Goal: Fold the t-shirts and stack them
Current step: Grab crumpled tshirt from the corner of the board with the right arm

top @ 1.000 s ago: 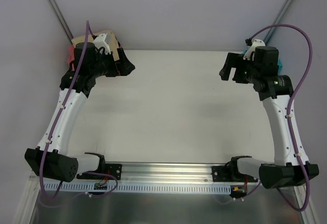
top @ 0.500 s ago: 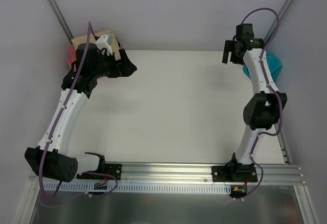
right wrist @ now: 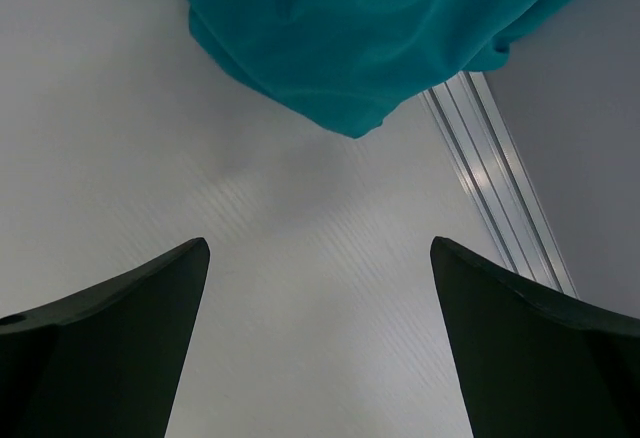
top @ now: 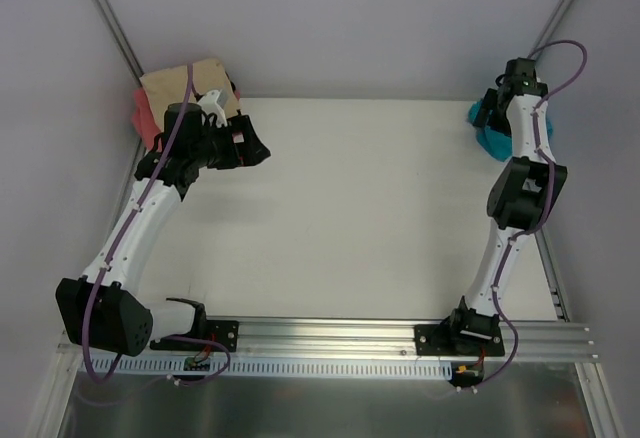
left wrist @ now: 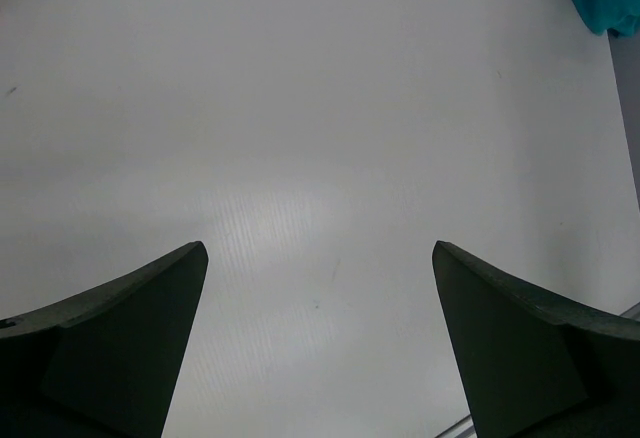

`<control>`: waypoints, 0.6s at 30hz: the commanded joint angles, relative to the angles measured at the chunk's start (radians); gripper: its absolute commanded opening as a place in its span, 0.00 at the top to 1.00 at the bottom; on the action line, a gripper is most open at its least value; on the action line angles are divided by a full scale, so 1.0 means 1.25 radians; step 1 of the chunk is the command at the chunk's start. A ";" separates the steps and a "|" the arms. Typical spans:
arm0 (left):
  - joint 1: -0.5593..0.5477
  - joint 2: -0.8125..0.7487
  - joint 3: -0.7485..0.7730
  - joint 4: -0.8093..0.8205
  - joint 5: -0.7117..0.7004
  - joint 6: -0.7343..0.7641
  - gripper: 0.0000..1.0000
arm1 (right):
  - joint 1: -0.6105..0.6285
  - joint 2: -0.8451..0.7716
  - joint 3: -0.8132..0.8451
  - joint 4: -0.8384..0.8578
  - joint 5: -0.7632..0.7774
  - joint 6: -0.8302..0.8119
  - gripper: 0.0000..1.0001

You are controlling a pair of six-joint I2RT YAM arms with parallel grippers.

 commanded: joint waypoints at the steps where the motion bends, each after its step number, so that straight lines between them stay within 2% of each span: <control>1: -0.007 -0.030 -0.025 0.026 -0.027 0.002 0.01 | -0.011 0.031 0.024 0.062 -0.012 0.018 0.00; 9: -0.007 -0.037 -0.050 -0.013 -0.043 0.015 0.01 | -0.029 0.143 0.042 0.153 -0.068 0.017 0.01; 12: -0.007 -0.049 -0.078 -0.004 -0.034 0.012 0.01 | -0.052 0.193 0.083 0.159 -0.125 0.086 0.00; 16: -0.007 -0.057 -0.093 0.001 -0.036 0.027 0.01 | -0.070 0.209 0.101 0.173 -0.136 0.114 0.00; 18: -0.007 -0.058 -0.097 0.012 -0.038 0.033 0.01 | -0.070 0.199 0.069 0.212 -0.119 0.099 0.01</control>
